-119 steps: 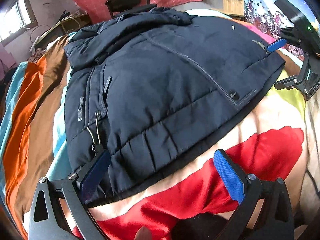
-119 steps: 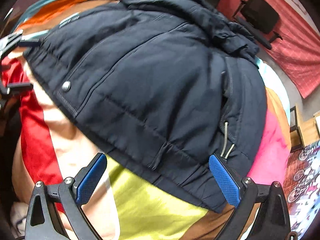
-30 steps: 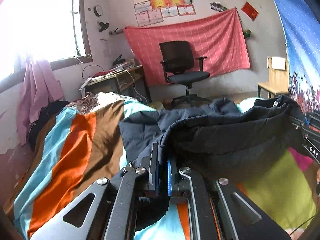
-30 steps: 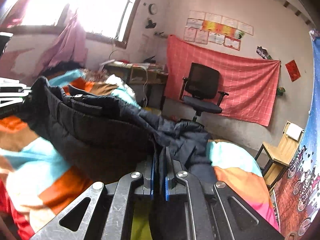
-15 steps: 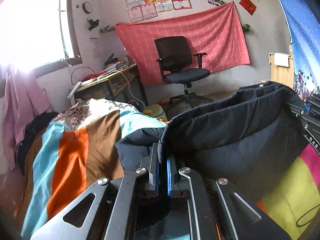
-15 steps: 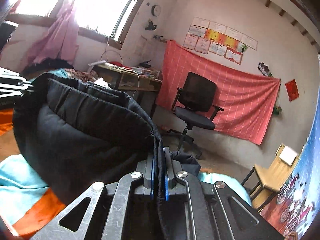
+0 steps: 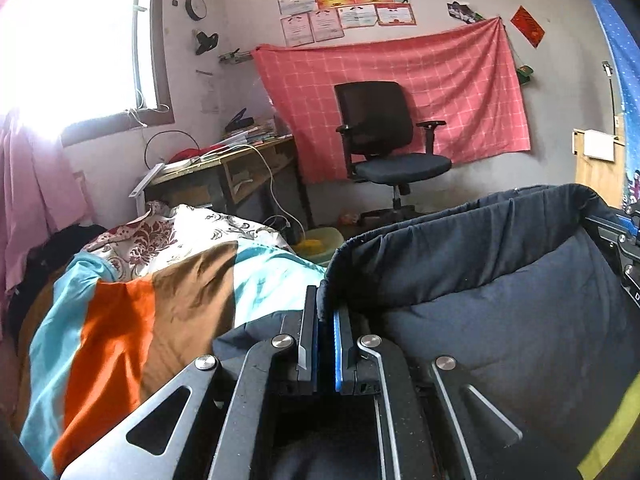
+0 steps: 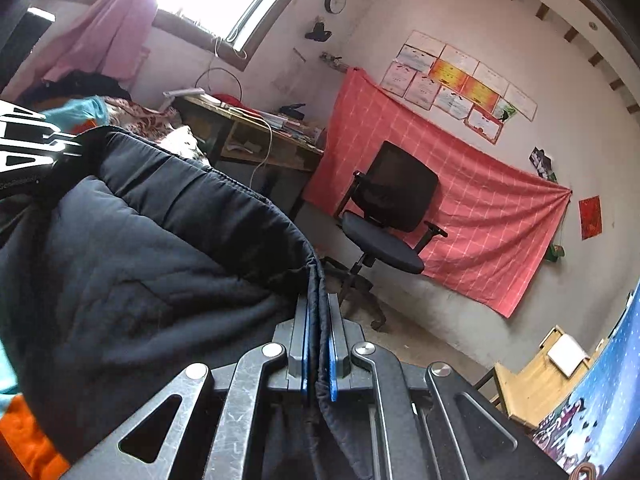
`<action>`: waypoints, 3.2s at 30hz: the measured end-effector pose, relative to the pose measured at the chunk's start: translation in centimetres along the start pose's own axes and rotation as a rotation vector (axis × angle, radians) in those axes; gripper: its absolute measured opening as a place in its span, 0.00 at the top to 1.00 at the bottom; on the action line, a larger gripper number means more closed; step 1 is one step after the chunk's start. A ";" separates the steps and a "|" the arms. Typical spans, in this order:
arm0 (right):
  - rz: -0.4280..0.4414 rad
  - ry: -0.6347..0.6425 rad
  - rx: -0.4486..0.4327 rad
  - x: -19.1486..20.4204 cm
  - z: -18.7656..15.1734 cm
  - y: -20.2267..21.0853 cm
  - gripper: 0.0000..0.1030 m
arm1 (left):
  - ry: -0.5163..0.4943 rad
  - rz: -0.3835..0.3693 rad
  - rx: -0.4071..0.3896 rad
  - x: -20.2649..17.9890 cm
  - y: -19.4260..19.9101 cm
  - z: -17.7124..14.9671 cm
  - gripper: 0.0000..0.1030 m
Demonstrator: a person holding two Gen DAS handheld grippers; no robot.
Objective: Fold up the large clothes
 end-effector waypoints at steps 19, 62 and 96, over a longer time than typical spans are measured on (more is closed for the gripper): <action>-0.034 0.107 0.152 0.8 -6.0 -10.0 0.78 | 0.022 0.018 0.085 -1.1 -7.7 -3.8 0.93; 0.191 -0.344 0.204 1.8 -6.8 -12.5 0.07 | 0.338 0.028 0.148 1.6 -7.1 -6.4 0.02; 0.264 -0.533 0.290 1.6 -11.0 -17.8 0.01 | 0.585 -0.143 0.132 4.1 -8.6 -7.9 0.01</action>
Point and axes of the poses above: each gripper's, at about its wrist camera, not at the fingertips, and y roughly against the way its jaws point, x to its left, z to its top, the point moved 10 cm from there along -y, roughly the way its jaws point, and after that the axes turned 10 degrees about -x, right-handed, at the moved point
